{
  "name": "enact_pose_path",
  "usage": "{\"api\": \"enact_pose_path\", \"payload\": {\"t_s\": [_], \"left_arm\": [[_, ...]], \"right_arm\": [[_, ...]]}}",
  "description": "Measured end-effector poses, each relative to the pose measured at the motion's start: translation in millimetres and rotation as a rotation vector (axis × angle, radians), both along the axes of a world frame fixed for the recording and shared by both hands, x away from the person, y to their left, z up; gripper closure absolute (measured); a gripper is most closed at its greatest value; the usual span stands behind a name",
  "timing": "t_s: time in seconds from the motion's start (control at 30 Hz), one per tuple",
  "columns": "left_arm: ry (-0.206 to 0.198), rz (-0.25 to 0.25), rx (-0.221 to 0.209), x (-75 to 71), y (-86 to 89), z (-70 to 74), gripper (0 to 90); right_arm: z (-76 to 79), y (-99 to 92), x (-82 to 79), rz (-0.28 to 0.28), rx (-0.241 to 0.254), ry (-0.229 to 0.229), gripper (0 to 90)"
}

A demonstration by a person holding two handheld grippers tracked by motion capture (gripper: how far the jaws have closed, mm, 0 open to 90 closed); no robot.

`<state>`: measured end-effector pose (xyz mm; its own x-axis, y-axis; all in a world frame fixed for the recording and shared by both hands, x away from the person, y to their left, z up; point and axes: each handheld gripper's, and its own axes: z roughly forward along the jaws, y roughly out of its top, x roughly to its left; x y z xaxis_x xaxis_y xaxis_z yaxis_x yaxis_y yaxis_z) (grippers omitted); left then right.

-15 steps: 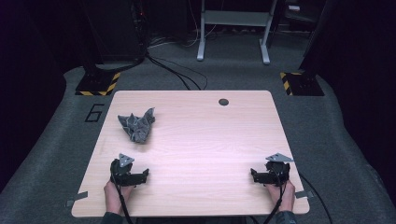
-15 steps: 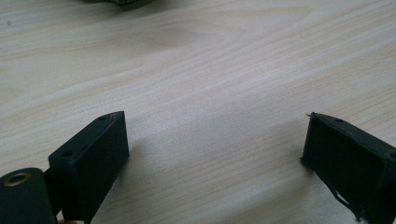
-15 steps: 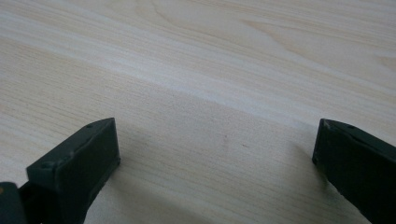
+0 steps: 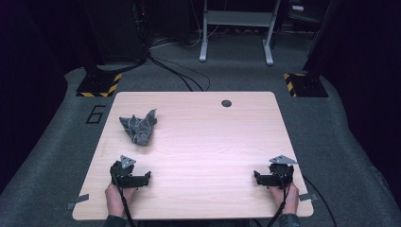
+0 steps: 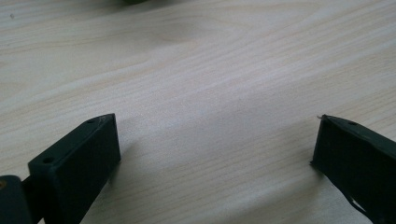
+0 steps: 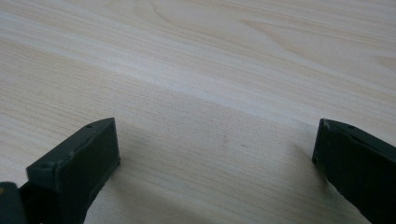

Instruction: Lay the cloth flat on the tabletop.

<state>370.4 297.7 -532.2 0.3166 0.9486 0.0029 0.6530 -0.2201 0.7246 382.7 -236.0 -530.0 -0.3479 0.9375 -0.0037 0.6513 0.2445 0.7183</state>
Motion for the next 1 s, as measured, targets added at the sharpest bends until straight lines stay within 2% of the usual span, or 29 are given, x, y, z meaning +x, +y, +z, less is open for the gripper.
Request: {"api": "enact_pose_path", "payload": {"t_s": [0.13,0.3,0.47,1.0], "left_arm": [[-0.002,-0.022,0.002,-0.2,-0.2,0.3,0.0],[-0.001,-0.019,-0.043,1.8,5.2,3.1,0.0],[-0.031,-0.018,-0.068,5.7,12.6,18.4,0.0],[-0.079,0.008,-0.077,43.9,23.0,57.7,0.0]], "right_arm": [[0.0,-0.1,0.1,0.001,0.000,0.001,0.0],[0.0,-0.1,0.1,0.001,0.000,0.000,0.0],[0.1,-0.1,0.1,0.001,0.000,0.000,0.0],[0.1,-0.2,-0.2,0.005,0.002,0.000,0.6]]}}
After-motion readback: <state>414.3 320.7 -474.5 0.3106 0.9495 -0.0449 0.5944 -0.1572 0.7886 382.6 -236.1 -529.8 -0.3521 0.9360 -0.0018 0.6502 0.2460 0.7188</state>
